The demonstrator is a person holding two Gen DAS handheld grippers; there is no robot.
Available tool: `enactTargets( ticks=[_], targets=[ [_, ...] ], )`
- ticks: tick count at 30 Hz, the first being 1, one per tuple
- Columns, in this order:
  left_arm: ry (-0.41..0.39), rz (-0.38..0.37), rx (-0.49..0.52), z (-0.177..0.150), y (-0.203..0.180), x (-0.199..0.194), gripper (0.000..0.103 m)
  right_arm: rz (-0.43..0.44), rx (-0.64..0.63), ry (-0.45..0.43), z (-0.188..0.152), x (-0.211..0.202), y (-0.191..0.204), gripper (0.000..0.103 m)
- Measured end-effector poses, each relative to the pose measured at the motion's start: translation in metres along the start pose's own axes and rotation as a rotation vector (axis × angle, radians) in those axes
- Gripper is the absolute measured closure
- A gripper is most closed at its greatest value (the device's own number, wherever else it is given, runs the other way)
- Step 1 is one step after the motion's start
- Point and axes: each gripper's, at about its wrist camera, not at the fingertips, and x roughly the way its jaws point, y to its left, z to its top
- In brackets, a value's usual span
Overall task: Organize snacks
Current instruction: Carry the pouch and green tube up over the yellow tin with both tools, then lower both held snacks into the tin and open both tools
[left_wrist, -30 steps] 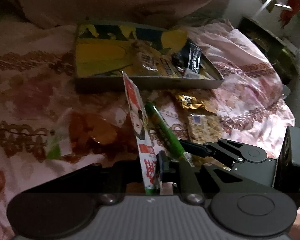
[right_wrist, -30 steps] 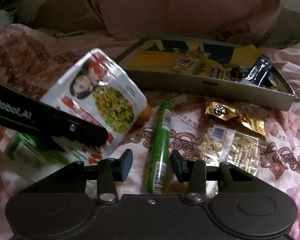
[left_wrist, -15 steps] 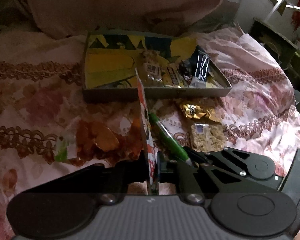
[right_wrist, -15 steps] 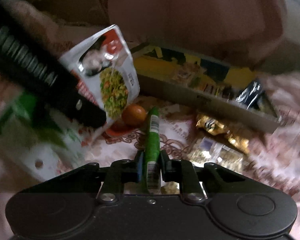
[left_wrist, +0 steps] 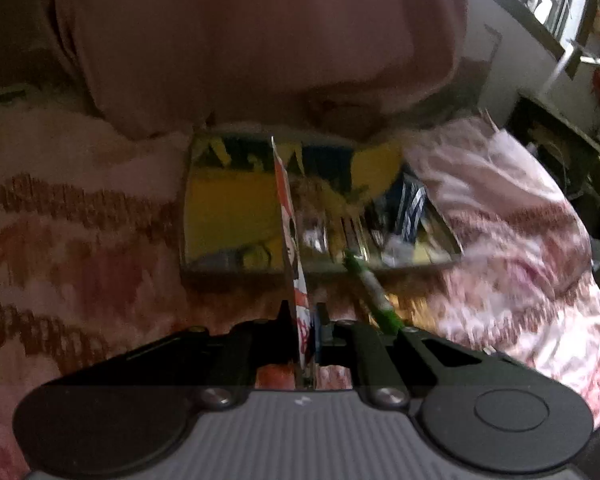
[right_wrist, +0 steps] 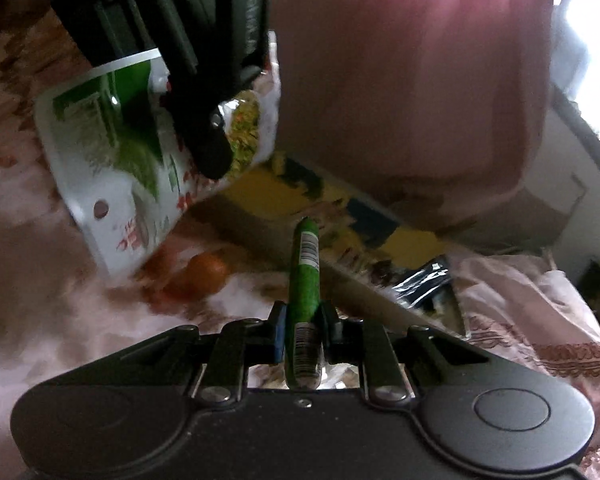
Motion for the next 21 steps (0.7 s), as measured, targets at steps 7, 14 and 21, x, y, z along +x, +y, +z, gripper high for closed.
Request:
enactTargets(
  ticks=[7,14,21],
  targets=[
    [-0.079,0.046,-0.023,0.044,0.004,0.027,0.093,-0.078,0.096,-0.115,0.015,0.012,-0.031,0.085],
    [-0.111,0.066,-0.023,0.073,0.003,0.076,0.093,-0.091,0.161,-0.164,0.030,0.060,-0.052,0.085],
    [-0.088,0.052,-0.033,0.086,0.003,0.117,0.093,-0.040,0.230,-0.151,0.035,0.102,-0.061,0.085]
  ],
)
